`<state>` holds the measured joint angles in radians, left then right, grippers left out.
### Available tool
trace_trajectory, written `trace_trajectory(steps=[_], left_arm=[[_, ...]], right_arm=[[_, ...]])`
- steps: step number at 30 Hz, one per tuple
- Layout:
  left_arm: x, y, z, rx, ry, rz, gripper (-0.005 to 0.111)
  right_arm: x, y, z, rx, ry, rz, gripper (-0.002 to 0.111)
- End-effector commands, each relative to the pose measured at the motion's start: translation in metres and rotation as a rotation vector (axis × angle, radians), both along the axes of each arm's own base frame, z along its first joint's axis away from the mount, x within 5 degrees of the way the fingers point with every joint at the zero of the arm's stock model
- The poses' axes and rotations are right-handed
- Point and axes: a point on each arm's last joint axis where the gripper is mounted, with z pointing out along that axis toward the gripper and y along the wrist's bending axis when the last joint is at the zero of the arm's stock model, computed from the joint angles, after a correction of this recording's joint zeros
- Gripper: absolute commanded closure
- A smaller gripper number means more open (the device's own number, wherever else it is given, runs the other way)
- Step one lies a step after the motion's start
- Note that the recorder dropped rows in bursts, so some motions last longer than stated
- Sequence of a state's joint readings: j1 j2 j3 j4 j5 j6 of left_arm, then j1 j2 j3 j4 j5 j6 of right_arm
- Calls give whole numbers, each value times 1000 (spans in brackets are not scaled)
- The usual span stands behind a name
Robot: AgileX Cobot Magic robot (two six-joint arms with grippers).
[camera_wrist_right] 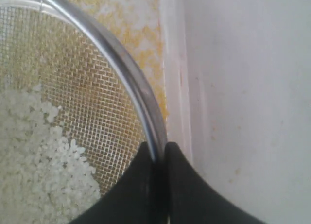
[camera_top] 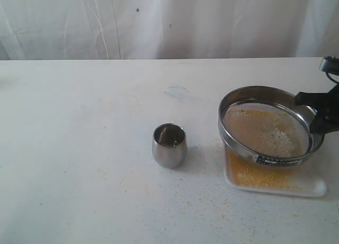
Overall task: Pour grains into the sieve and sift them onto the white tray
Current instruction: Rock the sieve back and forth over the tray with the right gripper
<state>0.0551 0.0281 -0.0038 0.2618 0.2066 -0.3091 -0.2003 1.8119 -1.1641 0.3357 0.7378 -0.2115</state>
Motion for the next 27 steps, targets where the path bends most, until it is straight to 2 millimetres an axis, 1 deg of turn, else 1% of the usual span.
trace_trajectory(steps=[1,4,5,9,10,12,14,15,16,17,19,20,22,24,26,27], left_arm=[[0,0,-1,1,0,-3,107],[0,0,-1,1,0,-3,107],[0,0,-1,1,0,-3,107],[0,0,-1,1,0,-3,107],[0,0,-1,1,0,-3,107],[0,0,-1,1,0,-3,107],[0,0,-1,1,0,-3,107],[0,0,-1,1,0,-3,107],[0,0,-1,1,0,-3,107],[0,0,-1,1,0,-3,107],[0,0,-1,1,0,-3,107],[0,0,-1,1,0,-3,107],[0,0,-1,1,0,-3,107],[0,0,-1,1,0,-3,107],[0,0,-1,1,0,-3,107],[0,0,-1,1,0,-3,107]], right_arm=[[12,-9,9,-5,-135,-124,108],[-4,-1,2,58,37,-67,108],[-6,1,0,55,48,-50,108],[9,-8,3,-23,-135,-102,108],[10,-8,3,-22,-143,-114,108],[3,-4,2,18,-58,-100,108],[-11,2,-2,70,82,-58,108],[-13,3,-4,70,94,-42,108],[-12,2,-5,54,68,-30,108],[-6,-1,-5,24,6,-39,108],[6,-8,-2,-32,-129,-91,108],[8,-9,-1,-29,-149,-122,108],[0,-5,-2,27,-54,-135,108],[-16,3,-6,74,99,-60,108],[-17,3,-8,50,84,6,108],[-10,0,-9,16,21,6,108]])
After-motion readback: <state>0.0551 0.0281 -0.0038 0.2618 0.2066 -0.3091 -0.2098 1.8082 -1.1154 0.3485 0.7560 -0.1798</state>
